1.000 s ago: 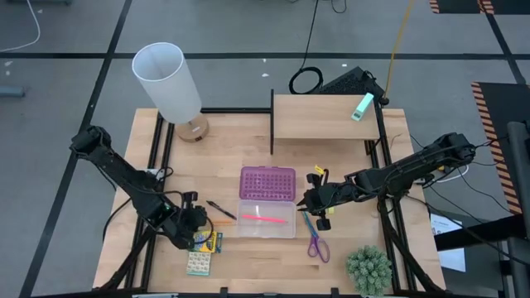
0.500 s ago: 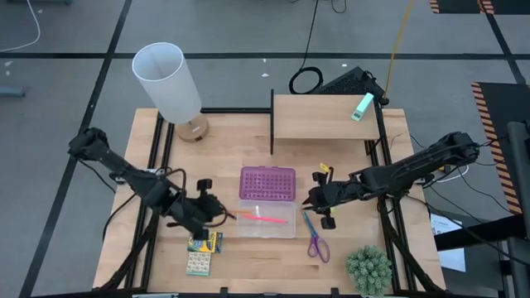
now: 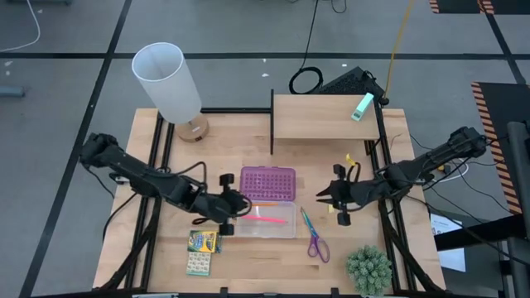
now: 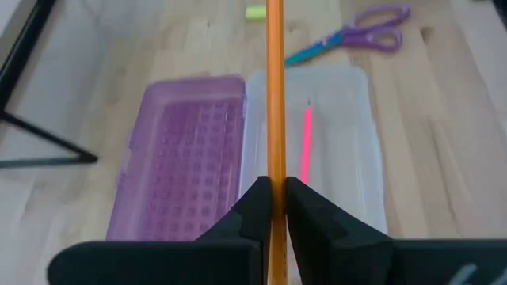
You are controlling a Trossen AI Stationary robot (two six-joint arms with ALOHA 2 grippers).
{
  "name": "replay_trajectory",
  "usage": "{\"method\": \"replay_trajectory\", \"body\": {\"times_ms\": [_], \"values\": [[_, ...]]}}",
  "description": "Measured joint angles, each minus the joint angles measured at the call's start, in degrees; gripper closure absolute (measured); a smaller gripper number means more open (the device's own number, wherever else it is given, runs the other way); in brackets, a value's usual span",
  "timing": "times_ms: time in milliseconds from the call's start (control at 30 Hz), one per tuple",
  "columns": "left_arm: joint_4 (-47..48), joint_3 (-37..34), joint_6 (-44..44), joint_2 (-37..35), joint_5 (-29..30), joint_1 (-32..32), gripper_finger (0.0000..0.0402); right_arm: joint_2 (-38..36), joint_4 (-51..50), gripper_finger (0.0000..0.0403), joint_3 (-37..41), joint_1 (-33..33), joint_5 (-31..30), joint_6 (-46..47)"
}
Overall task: Pack school essentials
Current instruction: Put the yellow pencil into the violet plastic pencil case
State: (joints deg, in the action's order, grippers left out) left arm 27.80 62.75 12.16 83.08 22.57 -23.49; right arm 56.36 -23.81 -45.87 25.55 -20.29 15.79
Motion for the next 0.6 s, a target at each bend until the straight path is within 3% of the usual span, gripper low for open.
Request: {"method": "replay_trajectory", "body": {"times_ms": [600], "values": [[-14.27, 0.91, 1.05, 18.40, -4.61, 4.09, 0.0364, -1.20, -0.49, 0.0337, 0.00, 1.72, -2.59, -0.15]]}}
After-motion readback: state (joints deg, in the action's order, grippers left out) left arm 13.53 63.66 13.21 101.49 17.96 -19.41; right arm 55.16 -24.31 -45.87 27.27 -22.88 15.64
